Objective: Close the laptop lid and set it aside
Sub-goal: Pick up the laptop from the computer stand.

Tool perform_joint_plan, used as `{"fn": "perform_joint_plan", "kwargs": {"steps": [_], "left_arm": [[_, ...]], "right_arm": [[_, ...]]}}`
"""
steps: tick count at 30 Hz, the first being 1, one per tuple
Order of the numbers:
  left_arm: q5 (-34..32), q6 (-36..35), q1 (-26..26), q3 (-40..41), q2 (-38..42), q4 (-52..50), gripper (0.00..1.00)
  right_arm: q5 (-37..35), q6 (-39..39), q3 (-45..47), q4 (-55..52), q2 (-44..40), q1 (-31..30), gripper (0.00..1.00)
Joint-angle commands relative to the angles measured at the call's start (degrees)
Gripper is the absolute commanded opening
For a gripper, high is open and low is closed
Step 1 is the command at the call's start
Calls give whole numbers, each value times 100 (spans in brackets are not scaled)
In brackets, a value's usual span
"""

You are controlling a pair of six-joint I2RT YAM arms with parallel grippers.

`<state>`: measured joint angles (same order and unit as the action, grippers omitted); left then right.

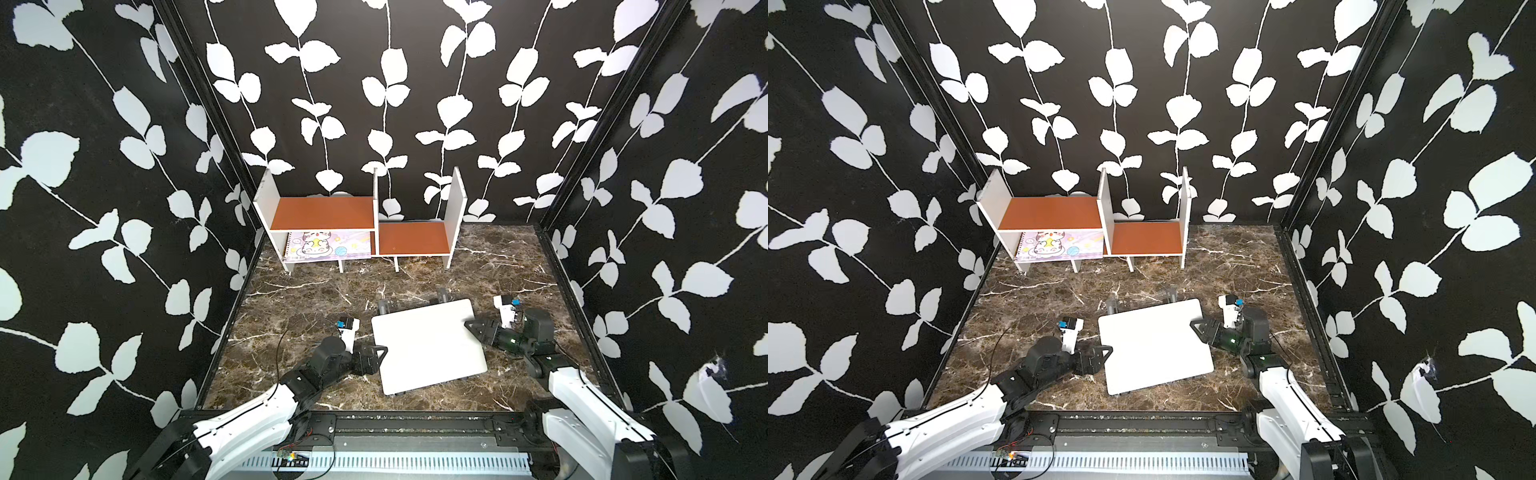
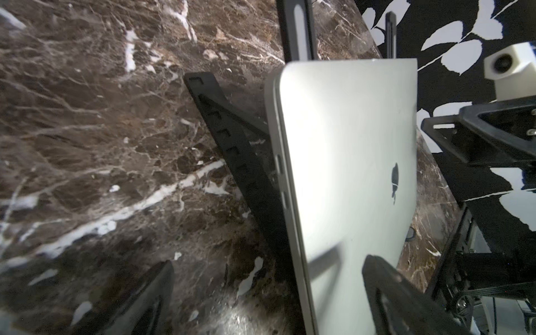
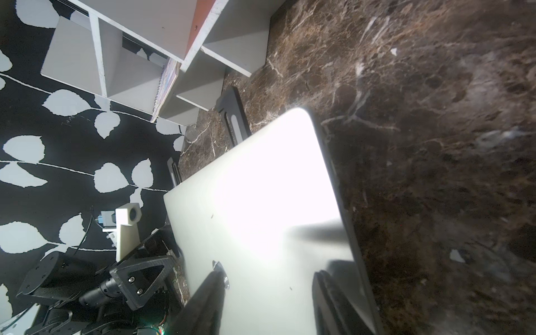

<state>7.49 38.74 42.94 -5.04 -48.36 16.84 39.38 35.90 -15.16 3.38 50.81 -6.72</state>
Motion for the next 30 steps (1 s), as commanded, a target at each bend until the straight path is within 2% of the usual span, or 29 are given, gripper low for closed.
{"fn": "perform_joint_plan", "kwargs": {"steps": [1, 30], "left_arm": [[227, 208, -33, 112, -216, 824, 99], [425, 636, -40, 152, -263, 974, 99]], "right_arm": [[-66, -193, -141, 29, -1, 41, 51], [-308, -294, -102, -167, -91, 114, 51]]}}
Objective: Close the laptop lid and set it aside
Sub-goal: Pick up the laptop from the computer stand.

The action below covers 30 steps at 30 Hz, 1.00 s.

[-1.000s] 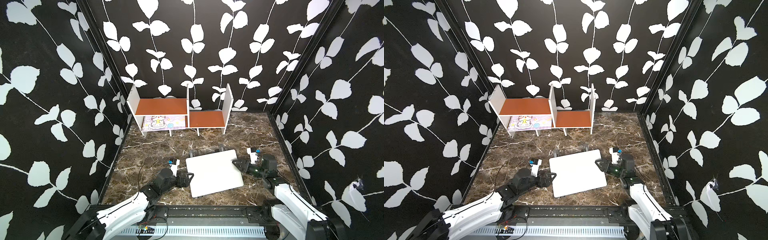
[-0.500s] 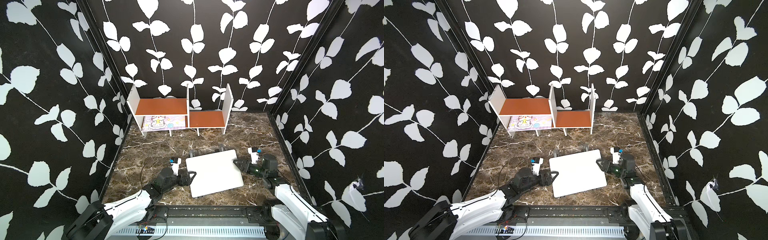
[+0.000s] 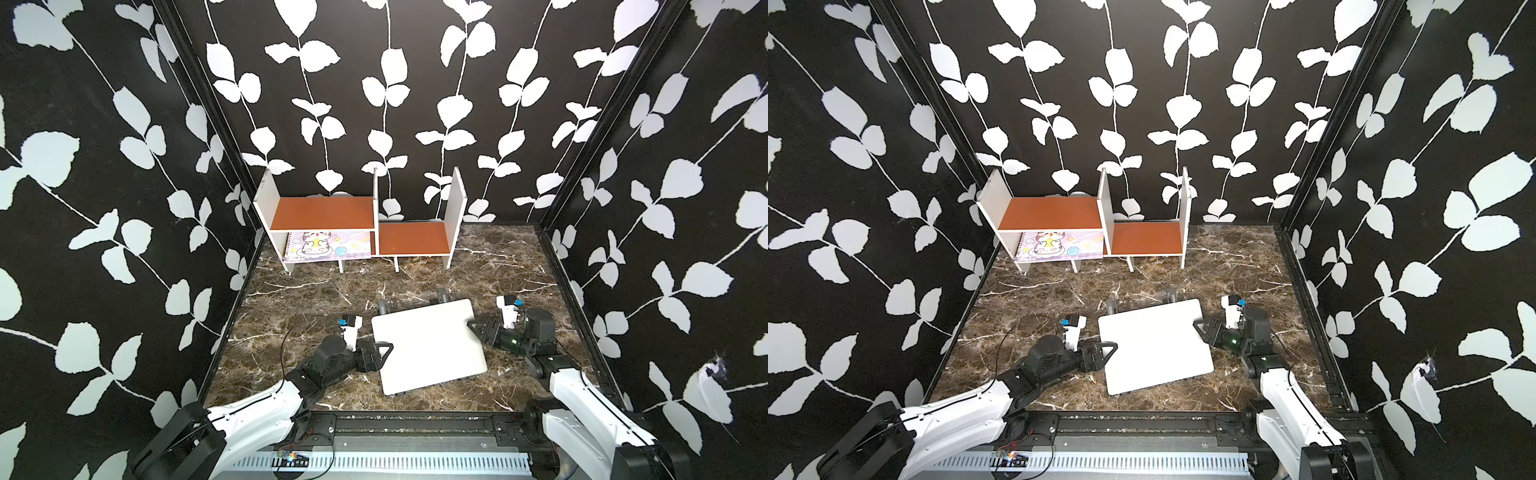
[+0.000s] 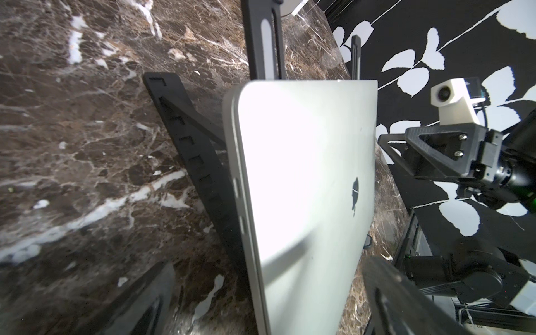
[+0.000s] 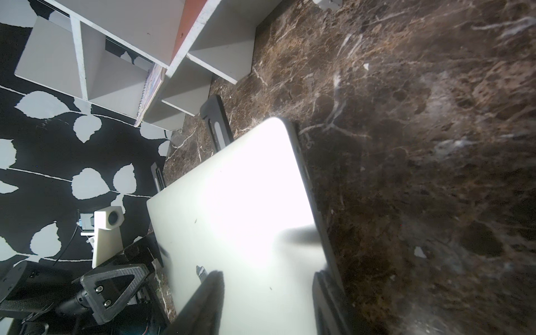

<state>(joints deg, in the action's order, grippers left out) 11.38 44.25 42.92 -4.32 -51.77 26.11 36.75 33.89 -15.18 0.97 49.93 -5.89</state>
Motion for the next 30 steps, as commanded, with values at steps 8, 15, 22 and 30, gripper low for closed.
{"fn": "perform_joint_plan", "kwargs": {"steps": [8, 15, 22, 30], "left_arm": [[134, 128, -38, -15, -21, 102, 98], [210, 181, -42, -28, -88, 169, 96], [353, 323, -38, -17, 75, 181, 89], [490, 370, -38, -132, 75, 221, 83]], "right_arm": [[-26, -84, -81, 133, 94, 27, 52], [-295, -205, -148, -139, 11, 29, 52], [-553, -260, -151, -410, -201, 35, 54], [-751, -286, -141, -590, -315, 36, 55]]}}
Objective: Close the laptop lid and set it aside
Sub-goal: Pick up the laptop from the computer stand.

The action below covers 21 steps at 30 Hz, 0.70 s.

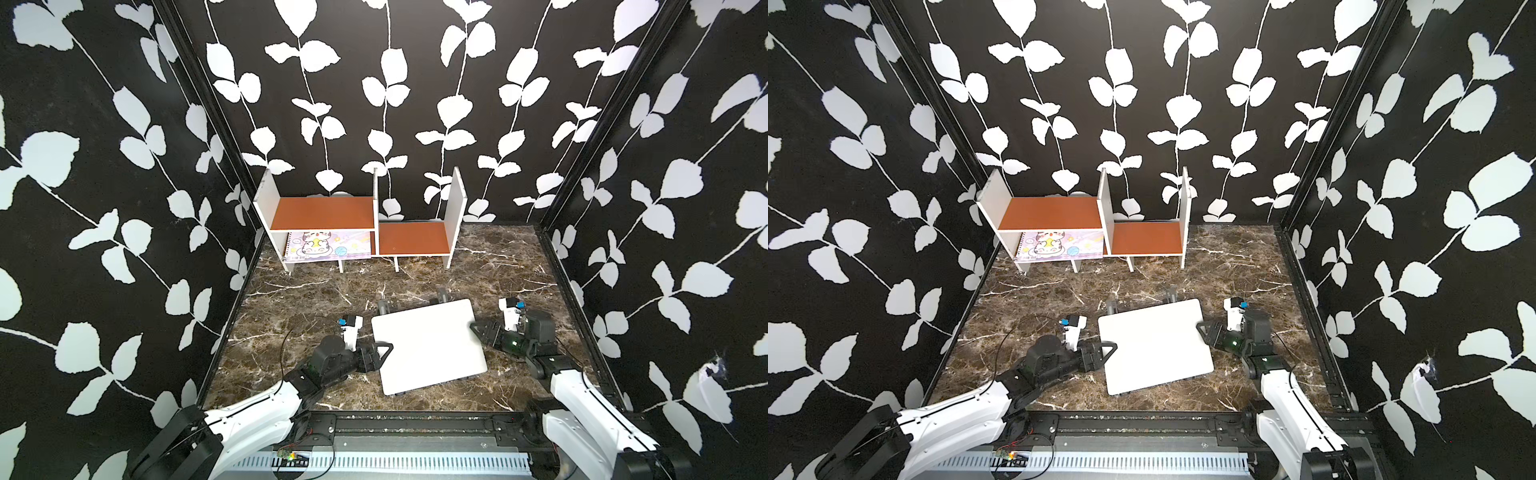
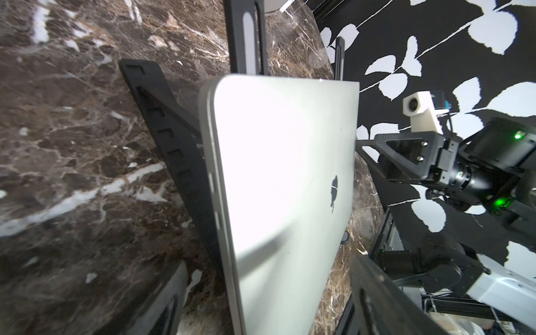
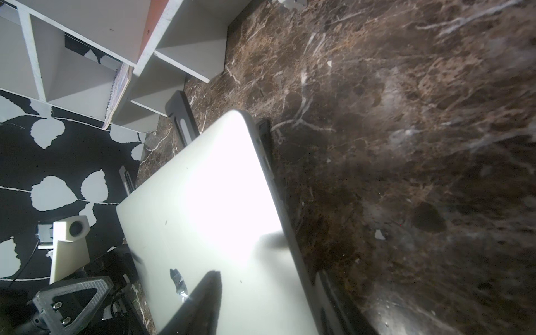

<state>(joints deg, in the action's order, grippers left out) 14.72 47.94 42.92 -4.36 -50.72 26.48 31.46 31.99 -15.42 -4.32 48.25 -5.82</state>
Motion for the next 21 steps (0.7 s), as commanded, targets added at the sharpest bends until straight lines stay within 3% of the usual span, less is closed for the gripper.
{"fn": "perform_joint_plan", "kwargs": {"steps": [1, 6, 12, 21], "left_arm": [[197, 11, -38, -155, -76, 248, 81], [396, 110, -38, -218, -418, 671, 73], [693, 325, -38, -220, -703, 1242, 65], [934, 499, -40, -404, -471, 1317, 62]], "right_arm": [[-288, -111, -113, -137, -216, 29, 57], [174, 112, 70, 322, -23, 29, 61], [1012, 428, 173, 1324, 833, 10, 56], [1180, 561, 189, 1717, 1062, -252, 53]]}}
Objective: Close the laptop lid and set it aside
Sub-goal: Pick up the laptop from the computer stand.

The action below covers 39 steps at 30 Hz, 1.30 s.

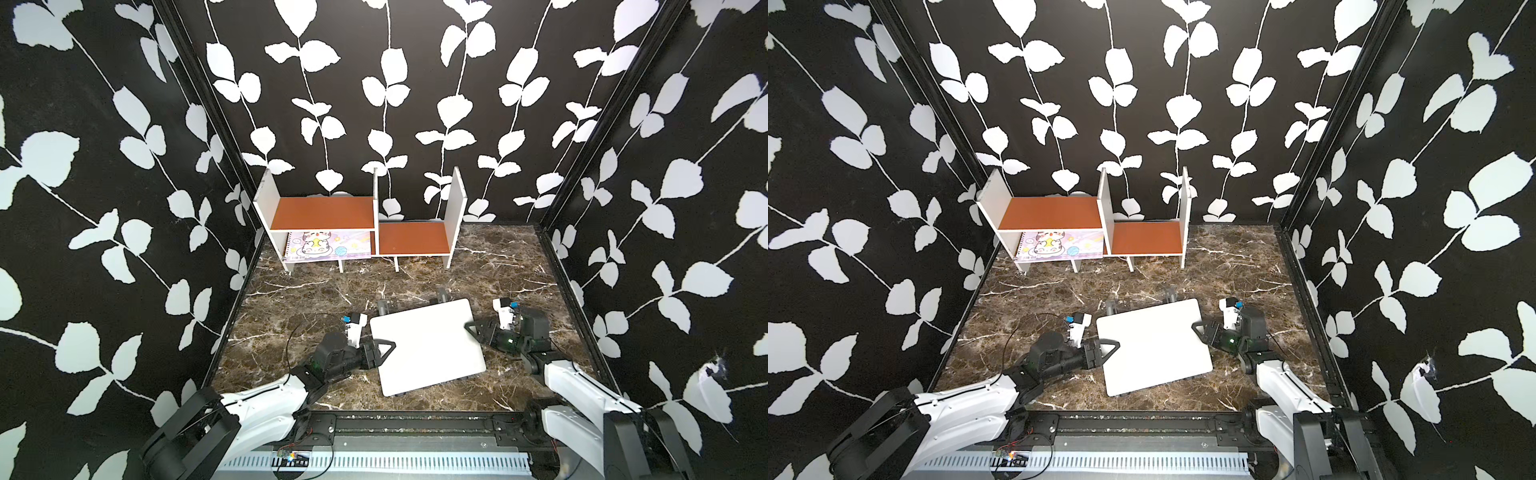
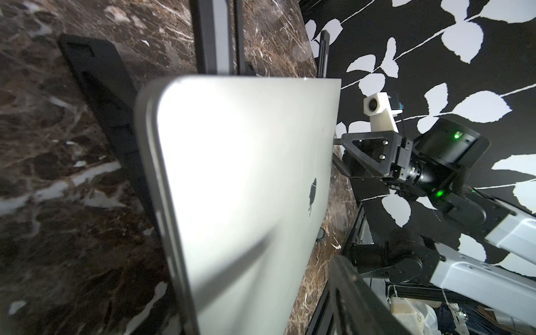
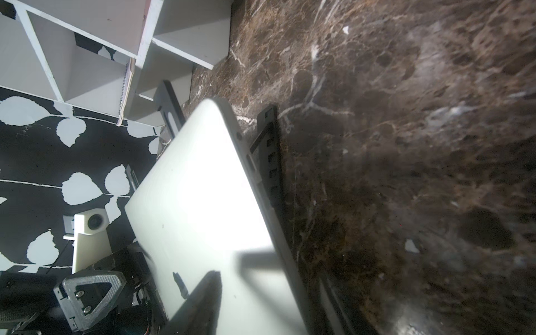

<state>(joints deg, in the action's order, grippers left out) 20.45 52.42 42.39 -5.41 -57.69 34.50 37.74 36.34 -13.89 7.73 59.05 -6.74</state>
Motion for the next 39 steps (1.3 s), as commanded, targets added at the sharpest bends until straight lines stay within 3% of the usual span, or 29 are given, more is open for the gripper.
{"fn": "perform_joint_plan", "kwargs": {"steps": [1, 8, 16, 30, 34, 39], "left_arm": [[387, 74, 14, -334, 290, 489, 62], [475, -2, 15, -704, 715, -59, 60], [575, -23, 15, -953, 651, -167, 50], [928, 168, -39, -1249, -197, 771, 3], [1201, 327, -278, -1320, -201, 985, 0], [1922, 578, -997, -1383, 84, 1104, 0]], "right_arm": [[565, 128, 43, 531, -16, -170, 53], [564, 172, 45, 607, 64, -200, 53], [643, 236, 60, 812, 234, -218, 52], [726, 448, 153, 1072, 79, -205, 52], [665, 418, 172, 832, -278, -41, 53], [736, 466, 238, 523, -1001, 350, 57]]}}
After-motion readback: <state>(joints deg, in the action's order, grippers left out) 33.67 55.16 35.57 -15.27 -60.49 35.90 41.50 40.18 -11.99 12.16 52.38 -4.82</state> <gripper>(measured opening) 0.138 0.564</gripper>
